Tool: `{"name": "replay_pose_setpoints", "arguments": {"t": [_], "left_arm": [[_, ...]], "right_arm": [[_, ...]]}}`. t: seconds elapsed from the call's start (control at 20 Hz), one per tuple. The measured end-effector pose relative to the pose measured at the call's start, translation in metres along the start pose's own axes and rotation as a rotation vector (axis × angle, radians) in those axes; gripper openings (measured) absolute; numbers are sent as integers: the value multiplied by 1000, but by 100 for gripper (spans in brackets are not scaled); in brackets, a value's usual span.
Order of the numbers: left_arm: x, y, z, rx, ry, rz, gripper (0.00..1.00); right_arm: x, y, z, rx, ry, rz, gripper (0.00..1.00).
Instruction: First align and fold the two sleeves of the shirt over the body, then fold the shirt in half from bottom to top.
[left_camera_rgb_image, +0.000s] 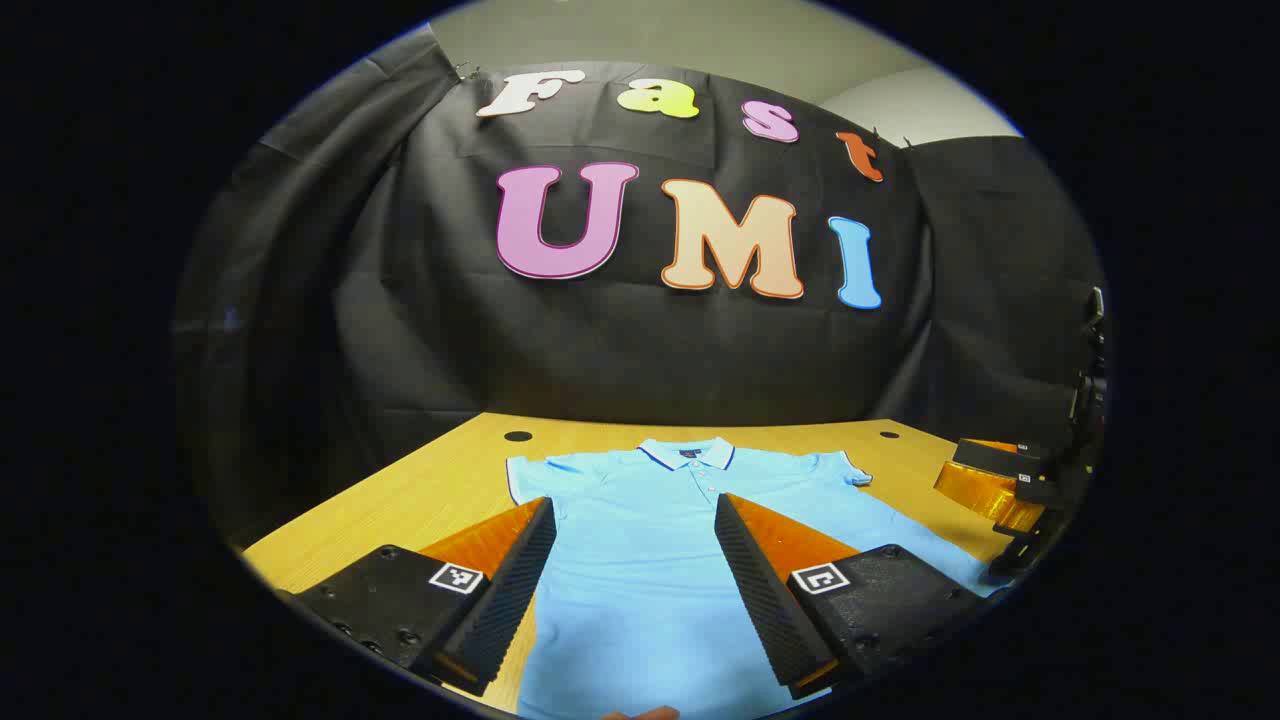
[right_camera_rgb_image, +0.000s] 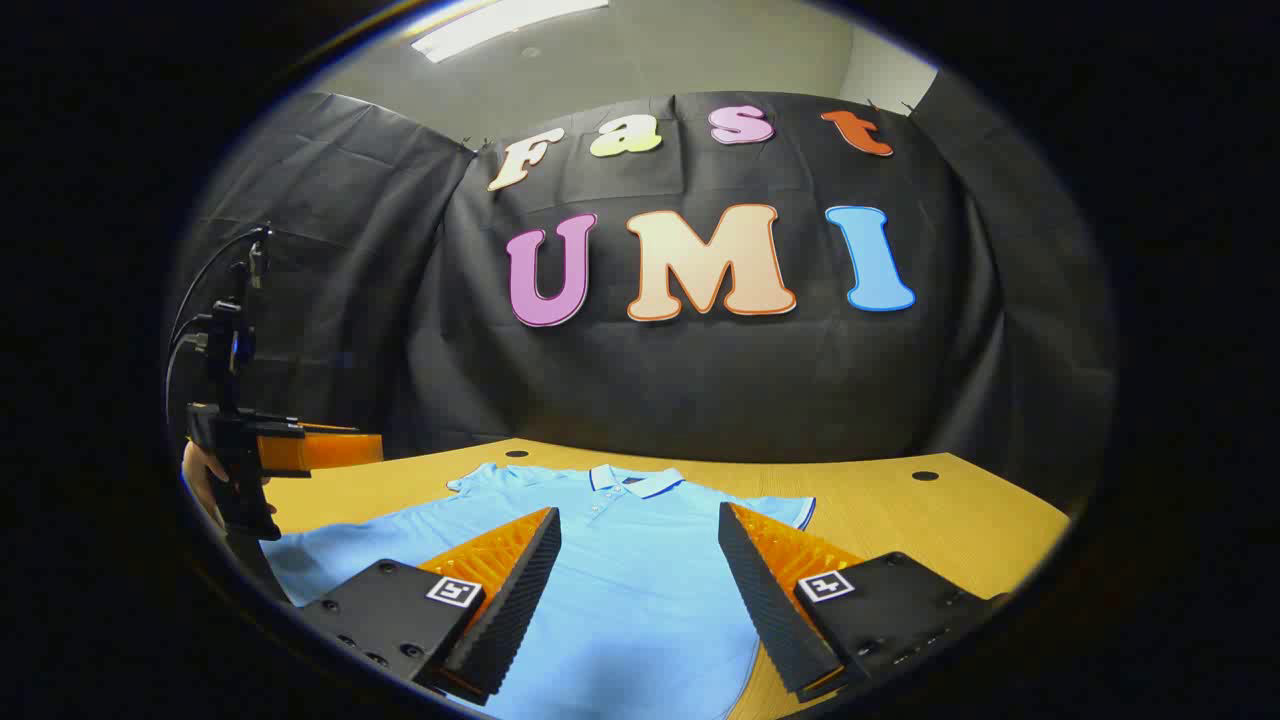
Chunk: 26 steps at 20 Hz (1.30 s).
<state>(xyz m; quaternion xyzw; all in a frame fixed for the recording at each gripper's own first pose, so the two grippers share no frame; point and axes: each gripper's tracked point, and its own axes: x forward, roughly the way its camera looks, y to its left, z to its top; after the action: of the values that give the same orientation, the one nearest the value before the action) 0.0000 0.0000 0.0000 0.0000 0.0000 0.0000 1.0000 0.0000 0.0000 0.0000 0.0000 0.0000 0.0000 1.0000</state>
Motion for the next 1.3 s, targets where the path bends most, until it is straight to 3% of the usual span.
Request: {"name": "replay_pose_setpoints", "arguments": {"t": [1.3], "left_arm": [[-1, 2, 2, 20, 0, -11, 95]], "right_arm": [[8, -2, -31, 46, 110, 7, 99]]}}
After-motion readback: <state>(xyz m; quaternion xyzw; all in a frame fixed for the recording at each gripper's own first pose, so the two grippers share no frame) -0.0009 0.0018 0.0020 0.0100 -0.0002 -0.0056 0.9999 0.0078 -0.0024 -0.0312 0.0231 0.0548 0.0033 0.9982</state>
